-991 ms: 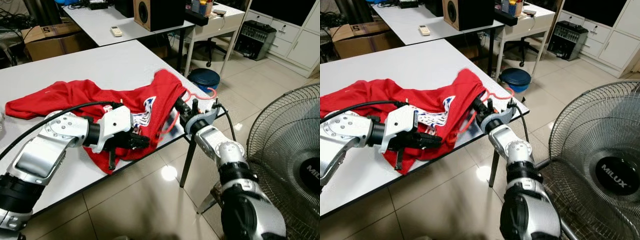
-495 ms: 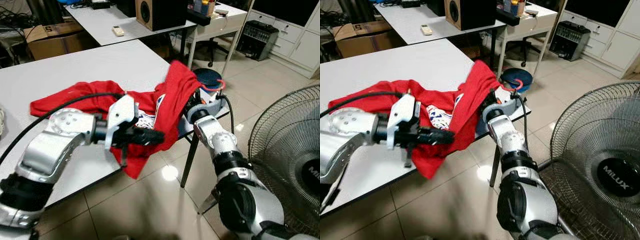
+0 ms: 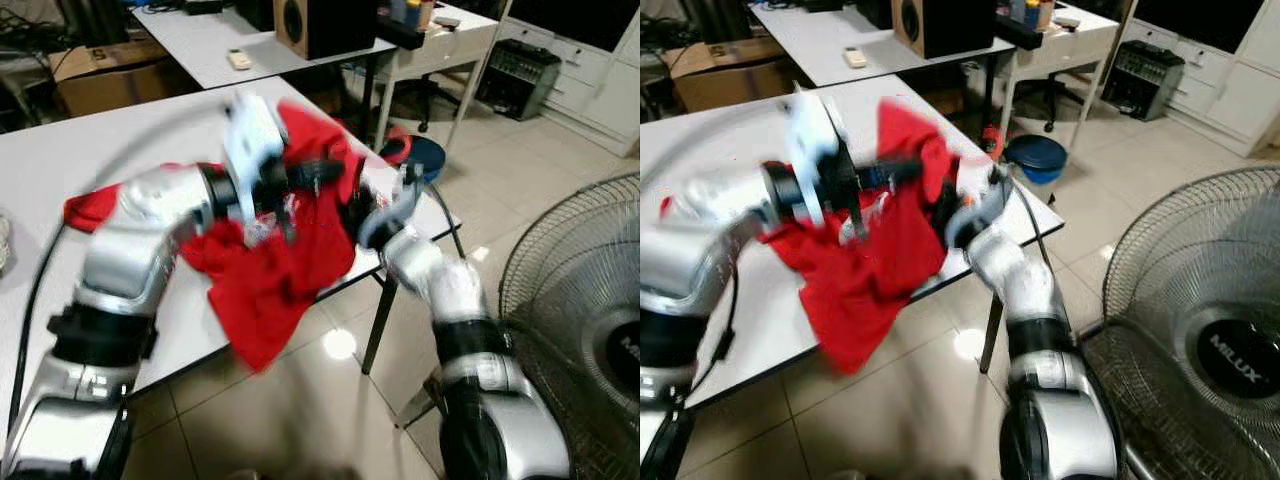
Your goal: Hang hanger
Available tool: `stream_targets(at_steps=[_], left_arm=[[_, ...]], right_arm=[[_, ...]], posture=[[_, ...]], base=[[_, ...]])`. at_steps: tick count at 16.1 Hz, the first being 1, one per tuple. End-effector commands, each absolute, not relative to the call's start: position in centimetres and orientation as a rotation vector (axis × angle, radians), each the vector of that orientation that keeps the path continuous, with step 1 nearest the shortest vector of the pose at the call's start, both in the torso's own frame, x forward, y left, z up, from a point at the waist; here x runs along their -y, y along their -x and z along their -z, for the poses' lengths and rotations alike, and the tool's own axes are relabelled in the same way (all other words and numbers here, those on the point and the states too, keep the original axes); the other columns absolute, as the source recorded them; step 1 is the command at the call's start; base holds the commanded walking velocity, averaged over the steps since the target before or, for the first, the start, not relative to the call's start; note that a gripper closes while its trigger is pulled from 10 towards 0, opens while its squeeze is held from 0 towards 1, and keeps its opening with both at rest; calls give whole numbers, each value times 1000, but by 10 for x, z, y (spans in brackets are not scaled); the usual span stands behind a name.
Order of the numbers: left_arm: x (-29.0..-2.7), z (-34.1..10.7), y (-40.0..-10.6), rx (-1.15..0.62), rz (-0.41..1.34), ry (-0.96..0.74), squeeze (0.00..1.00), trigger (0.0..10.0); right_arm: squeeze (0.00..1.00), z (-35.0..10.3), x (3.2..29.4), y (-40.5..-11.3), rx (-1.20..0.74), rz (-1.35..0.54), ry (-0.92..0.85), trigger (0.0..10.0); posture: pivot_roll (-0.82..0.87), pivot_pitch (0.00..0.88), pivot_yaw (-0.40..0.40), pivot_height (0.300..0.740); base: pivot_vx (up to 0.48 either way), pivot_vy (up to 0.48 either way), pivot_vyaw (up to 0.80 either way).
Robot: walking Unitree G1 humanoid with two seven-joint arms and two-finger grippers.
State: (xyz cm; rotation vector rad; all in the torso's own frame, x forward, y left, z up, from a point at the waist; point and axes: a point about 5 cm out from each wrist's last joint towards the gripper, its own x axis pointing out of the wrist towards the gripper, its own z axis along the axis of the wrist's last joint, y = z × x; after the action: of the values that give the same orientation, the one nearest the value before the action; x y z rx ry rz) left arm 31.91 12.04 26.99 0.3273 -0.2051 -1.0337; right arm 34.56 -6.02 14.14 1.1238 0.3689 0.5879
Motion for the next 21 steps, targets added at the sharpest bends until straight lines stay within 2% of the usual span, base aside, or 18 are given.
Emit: stream_targets(at_steps=[1,2,5,6,8,10,13,14,15,16,17,18,19,20,21], left_arm=[[-125,-280,-321,248,987,-356,0,235],[-130,-285,-322,260,965,-372,0,706],[-136,-293,-324,284,933,-389,0,353],[-141,-300,-320,286,957,-416,0,0],[-140,-293,-300,223,1091,-463,0,0],[-141,-294,-298,231,1081,-459,0,0],[-135,-298,-288,241,1182,-408,0,0],[-135,-298,-288,237,1161,-417,0,0],[-136,-298,-291,235,1116,-437,0,0],[-137,-299,-294,239,1086,-449,0,0],[-138,-300,-295,241,1082,-442,0,0],[-138,-301,-295,238,1085,-437,0,0],[-139,-300,-294,226,1088,-438,0,0],[-139,-299,-294,221,1087,-438,0,0],[-140,-298,-293,212,1085,-442,0,0]], right_arm=[[0,-152,75,-338,-338,-620,-1191,10000],[0,-151,87,-334,-323,-606,-1130,10000],[0,-161,102,-328,-259,-605,-1229,10000],[0,-167,111,-318,-254,-602,-1196,10000],[0,-170,107,-299,-332,-595,-1047,10000],[0,-171,105,-292,-349,-601,-1107,10000],[0,-142,122,-295,-429,-408,-908,10000],[0,-142,119,-294,-447,-421,-716,10000],[0,-157,99,-280,-453,-614,-709,10000],[0,-159,90,-267,-494,-724,-486,10000],[0,-155,100,-271,-488,-657,-319,10000],[0,-158,111,-280,-453,-569,-331,10000],[0,-160,126,-291,-419,-463,-170,10000],[0,-165,121,-287,-416,-535,-198,10000],[0,-176,108,-276,-400,-692,-304,10000]], posture=[[-103,0,-9,740],[-109,0,-7,740],[-117,0,-5,740],[-113,0,-14,740],[-102,0,-21,740],[-98,0,-25,740],[-89,0,-28,740],[-93,0,-26,740],[-94,0,-26,740],[-94,0,-26,740],[-91,0,-31,740],[-86,0,-34,740],[-89,0,-34,740],[-89,0,-34,740],[-93,0,-33,740]], base=[[0,0,0],[0,0,0],[0,0,0],[0,0,0],[0,0,0],[0,0,0],[0,0,0],[0,0,0],[0,0,0],[0,0,0],[0,0,0],[0,0,0],[0,0,0],[0,0,0],[0,0,0]])
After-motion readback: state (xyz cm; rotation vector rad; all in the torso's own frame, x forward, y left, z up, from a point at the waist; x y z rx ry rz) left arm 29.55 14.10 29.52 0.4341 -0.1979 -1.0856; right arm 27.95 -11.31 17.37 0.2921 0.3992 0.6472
